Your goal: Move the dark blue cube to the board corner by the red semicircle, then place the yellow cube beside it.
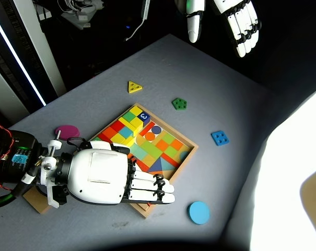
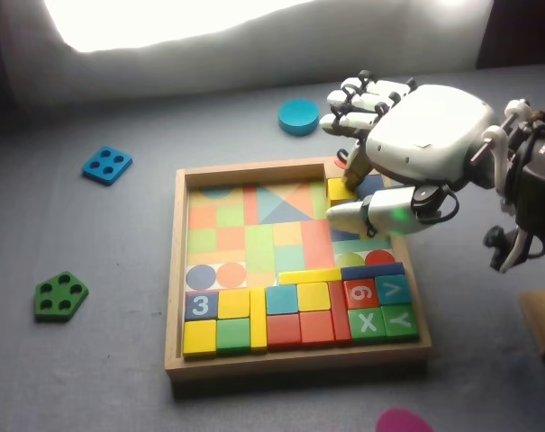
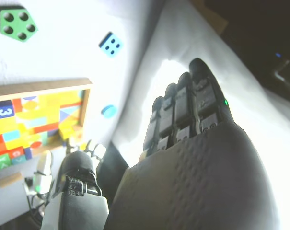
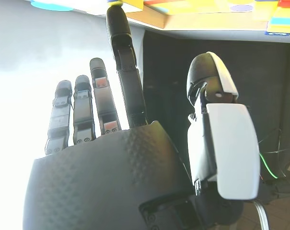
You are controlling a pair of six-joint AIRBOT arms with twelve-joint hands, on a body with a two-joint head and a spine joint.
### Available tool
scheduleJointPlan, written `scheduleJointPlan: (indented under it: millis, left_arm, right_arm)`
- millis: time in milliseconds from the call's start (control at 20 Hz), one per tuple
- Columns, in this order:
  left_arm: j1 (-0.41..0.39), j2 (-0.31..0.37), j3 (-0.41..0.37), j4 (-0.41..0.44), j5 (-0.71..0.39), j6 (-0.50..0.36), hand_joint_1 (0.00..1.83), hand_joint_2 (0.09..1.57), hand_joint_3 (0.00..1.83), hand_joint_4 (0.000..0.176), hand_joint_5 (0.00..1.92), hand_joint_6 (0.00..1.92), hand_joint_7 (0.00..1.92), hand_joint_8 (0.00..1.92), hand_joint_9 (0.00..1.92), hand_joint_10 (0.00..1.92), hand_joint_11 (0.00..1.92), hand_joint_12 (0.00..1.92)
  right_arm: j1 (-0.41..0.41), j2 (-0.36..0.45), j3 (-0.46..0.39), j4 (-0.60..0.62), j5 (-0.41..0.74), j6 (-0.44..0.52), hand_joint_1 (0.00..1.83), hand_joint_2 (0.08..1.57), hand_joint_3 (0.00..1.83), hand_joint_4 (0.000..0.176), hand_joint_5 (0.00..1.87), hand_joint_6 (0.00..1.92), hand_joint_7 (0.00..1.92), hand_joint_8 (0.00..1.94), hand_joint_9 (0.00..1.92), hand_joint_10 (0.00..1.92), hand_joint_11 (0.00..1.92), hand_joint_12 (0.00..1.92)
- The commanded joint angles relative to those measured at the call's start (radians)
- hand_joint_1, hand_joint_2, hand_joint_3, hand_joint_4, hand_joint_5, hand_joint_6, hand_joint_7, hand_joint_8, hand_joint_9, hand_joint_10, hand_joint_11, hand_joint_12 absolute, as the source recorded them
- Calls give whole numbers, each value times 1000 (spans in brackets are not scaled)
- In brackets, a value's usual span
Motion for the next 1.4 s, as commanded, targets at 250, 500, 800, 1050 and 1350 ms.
scheduleJointPlan:
  millis: [250, 500, 800, 1050, 1350]
  left_arm:
    - [-12, 2, 1, 46, -77, 0, 0, 1158, 0, 0, 10, 0, 30, 0, 35, 0, 0, 308]
    - [-12, 2, 1, 46, -77, 0, 0, 1158, 0, 0, 30, 5, 50, 5, 47, 3, 0, 352]
    - [-13, 2, 1, 46, -77, 0, 0, 1173, 2, 0, 138, 14, 196, 14, 194, 27, 0, 741]
    - [-14, 2, 1, 46, -77, 0, 0, 1224, 3, 0, 404, 27, 560, 16, 629, 60, 174, 1273]
    - [-17, 2, -2, 45, -77, -1, 30, 1264, 1, 0, 981, 42, 1071, 136, 802, 771, 374, 1515]
  right_arm:
    - [75, 26, 6, -1, 168, 14, 0, 1203, 3, 0, 917, 1, 207, 3, 5, 2, 0, 0]
    - [113, 130, -88, 0, 154, 33, 0, 1209, 5, 0, 923, 4, 231, 9, 13, 5, 0, 0]
    - [120, 352, -318, -1, 143, 34, 60, 1208, 0, 0, 967, 4, 491, 13, 272, 60, 0, 782]
    - [106, 460, -436, -1, 143, 34, 74, 1202, 0, 0, 1000, 12, 999, 75, 687, 730, 172, 1702]
    - [118, 458, -474, -1, 139, 23, 39, 1218, 11, 0, 998, 874, 1065, 1062, 875, 1615, 544, 1920]
